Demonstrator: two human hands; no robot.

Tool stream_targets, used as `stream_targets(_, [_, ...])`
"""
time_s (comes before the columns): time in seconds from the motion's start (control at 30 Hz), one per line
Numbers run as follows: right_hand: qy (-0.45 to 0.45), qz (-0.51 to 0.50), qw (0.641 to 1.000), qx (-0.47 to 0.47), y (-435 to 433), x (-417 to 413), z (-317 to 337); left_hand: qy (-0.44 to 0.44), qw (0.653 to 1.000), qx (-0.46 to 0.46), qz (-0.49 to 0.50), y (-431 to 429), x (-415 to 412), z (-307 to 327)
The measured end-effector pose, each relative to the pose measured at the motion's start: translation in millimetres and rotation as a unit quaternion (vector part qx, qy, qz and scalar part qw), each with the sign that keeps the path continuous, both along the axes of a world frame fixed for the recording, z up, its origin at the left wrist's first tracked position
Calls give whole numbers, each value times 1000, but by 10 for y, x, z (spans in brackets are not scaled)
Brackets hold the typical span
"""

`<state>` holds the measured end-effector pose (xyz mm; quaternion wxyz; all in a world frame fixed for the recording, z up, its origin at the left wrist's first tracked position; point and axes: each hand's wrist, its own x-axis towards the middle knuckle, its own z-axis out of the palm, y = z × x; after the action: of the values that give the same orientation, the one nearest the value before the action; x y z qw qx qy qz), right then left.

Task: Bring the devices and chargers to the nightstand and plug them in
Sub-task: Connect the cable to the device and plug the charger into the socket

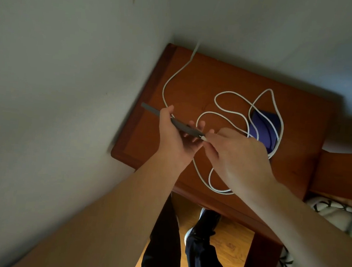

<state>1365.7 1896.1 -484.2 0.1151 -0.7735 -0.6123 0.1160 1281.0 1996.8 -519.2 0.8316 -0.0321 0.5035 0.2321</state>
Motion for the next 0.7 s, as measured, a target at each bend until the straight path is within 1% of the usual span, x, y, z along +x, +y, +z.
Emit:
stream_targets(0.1, [-4, 4, 998, -68, 66, -33, 5, 40, 999, 8, 14, -32, -19, -60])
stream_targets(0.2, [4, 9, 995, -99, 143, -60, -10, 71, 997, 26, 18, -39, -51, -121])
stream_targets(0.3, [13, 16, 993, -119, 195, -96, -52, 82, 996, 35, 21, -27, -91, -191])
stream_targets(0.4, [14, 23, 993, -117, 208, -150, -120, 69, 997, 19, 28, -6, -171, -251])
stream_targets(0.47, [15, 36, 993, -109, 192, -190, -173, 50, 998, 15, 15, 11, -282, -331])
stream_targets(0.53, [39, 34, 993, -109, 161, -243, -226, 22, 1000, 19, -3, 14, -408, -384])
stream_targets(0.63, [66, 18, 990, -120, 134, -336, -308, -14, 1000, 4, 15, -9, -542, -494])
stream_targets(0.7, [103, 2, 983, -152, 155, -364, -397, -33, 999, -1, 27, 14, -564, -539])
